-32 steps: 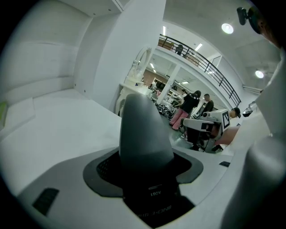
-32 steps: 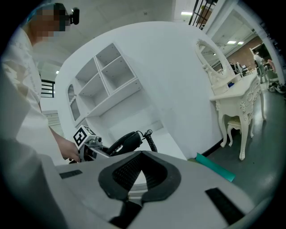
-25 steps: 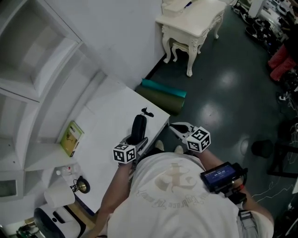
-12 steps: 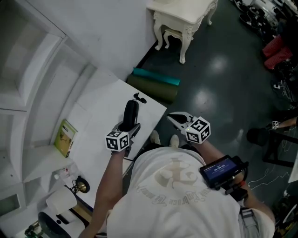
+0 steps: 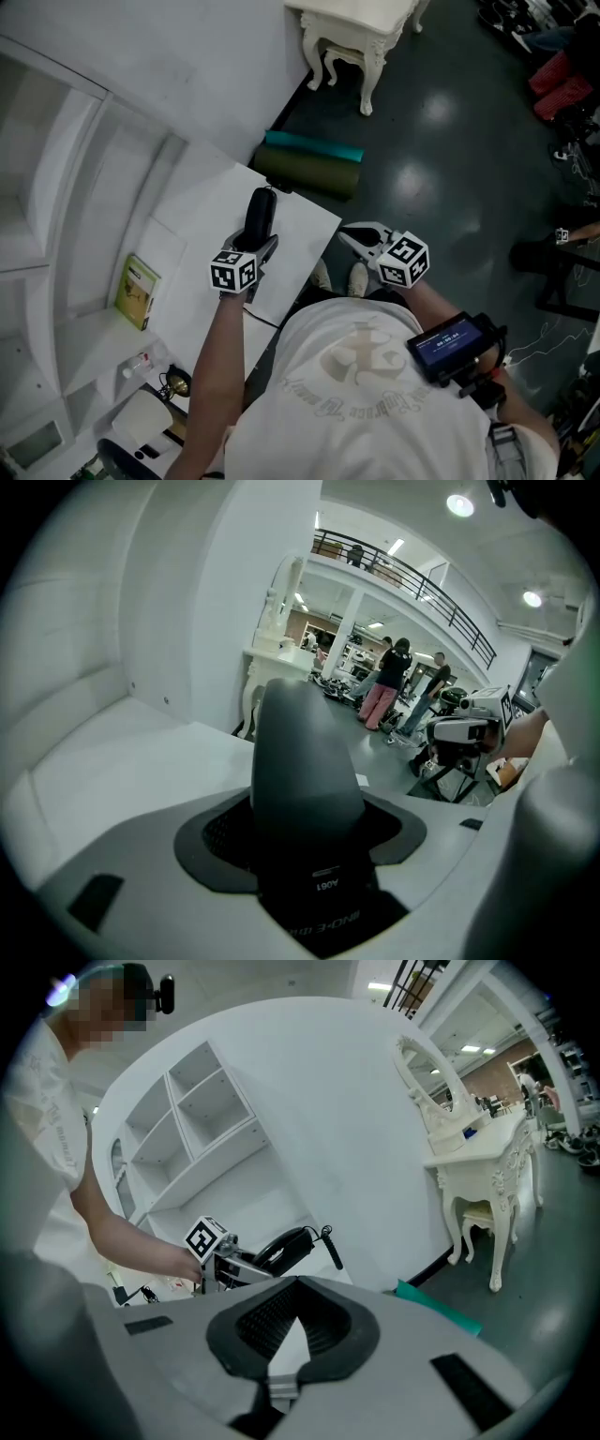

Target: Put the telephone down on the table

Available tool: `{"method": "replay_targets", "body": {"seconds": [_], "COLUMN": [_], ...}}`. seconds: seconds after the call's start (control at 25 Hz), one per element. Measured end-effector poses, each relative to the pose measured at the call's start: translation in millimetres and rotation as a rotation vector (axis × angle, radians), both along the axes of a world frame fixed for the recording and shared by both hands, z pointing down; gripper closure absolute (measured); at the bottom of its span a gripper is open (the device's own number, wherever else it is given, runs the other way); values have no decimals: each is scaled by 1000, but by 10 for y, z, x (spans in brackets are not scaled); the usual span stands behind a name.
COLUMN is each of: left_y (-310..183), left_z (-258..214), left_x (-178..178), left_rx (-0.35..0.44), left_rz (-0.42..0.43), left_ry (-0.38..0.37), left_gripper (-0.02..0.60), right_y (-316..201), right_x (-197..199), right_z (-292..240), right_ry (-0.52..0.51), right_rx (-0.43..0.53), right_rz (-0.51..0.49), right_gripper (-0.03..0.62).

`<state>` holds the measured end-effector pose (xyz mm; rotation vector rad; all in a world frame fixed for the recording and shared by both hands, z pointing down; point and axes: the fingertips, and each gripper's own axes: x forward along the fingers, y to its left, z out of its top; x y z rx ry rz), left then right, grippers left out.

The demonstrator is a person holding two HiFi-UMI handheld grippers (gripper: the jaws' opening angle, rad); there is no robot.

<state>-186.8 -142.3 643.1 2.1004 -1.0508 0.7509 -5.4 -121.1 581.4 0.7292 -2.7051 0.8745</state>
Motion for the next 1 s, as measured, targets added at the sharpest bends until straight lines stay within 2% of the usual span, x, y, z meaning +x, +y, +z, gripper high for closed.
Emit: {"method": "replay_targets", "body": {"seconds": [0.36,0.68,1.0], "left_y": [-423,-327,-302], "left_z": [62,385,605], "left_x": [-4,-246,-275], "left_rx": [33,-25,-80], "left_rz": [116,181,209], "left_ry": [-84,-168,-188], "left_gripper": [288,290,288], "right_y": [-55,59,110], "right_x": [72,8,-2], "right_z": [61,130,168], "right_ry": [27,43,56], "right_rx": [-39,-59,-75], "right_rz": [5,-11,-14], "right_gripper": [579,577,579]}}
